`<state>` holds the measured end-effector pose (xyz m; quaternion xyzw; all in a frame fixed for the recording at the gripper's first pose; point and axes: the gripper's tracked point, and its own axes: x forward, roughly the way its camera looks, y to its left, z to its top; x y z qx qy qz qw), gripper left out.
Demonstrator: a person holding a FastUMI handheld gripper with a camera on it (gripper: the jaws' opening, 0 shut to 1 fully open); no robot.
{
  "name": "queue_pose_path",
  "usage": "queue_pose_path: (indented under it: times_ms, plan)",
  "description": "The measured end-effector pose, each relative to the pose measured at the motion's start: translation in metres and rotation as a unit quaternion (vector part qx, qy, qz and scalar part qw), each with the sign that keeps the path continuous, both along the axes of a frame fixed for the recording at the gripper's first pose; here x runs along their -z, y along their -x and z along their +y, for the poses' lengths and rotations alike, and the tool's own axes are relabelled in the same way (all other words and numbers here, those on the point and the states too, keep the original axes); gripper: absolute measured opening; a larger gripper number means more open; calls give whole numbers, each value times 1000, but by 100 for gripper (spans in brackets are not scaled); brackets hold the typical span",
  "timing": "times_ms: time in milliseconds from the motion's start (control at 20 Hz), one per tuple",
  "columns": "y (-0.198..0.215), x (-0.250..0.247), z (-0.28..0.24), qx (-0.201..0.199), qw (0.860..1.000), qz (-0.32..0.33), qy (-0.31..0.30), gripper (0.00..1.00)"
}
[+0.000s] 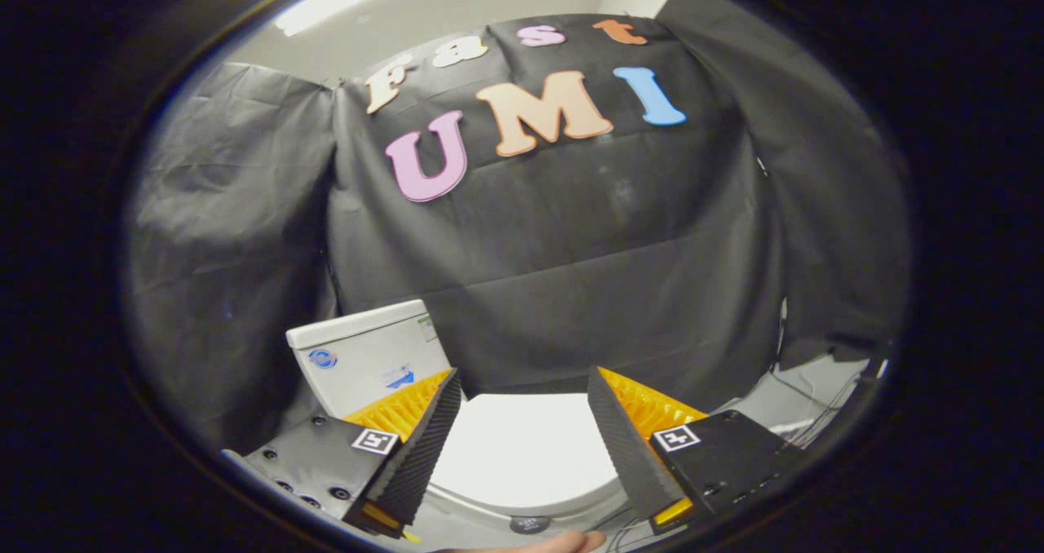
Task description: Open the toilet lid.
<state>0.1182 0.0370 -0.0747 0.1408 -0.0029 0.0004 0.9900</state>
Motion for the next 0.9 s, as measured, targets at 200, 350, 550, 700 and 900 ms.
queue_pose_path:
  times_ms: [200,350,550,700,900]
  plan:
    - [0,41,-12,38,995,12,-88,97]
    - [2,69,-16,60,986,33,-151,97]
    - [9,109,-18,93,960,65,-254,98]
    - [17,138,-20,116,934,76,-329,97]
    - [27,197,-6,134,889,152,-411,97]
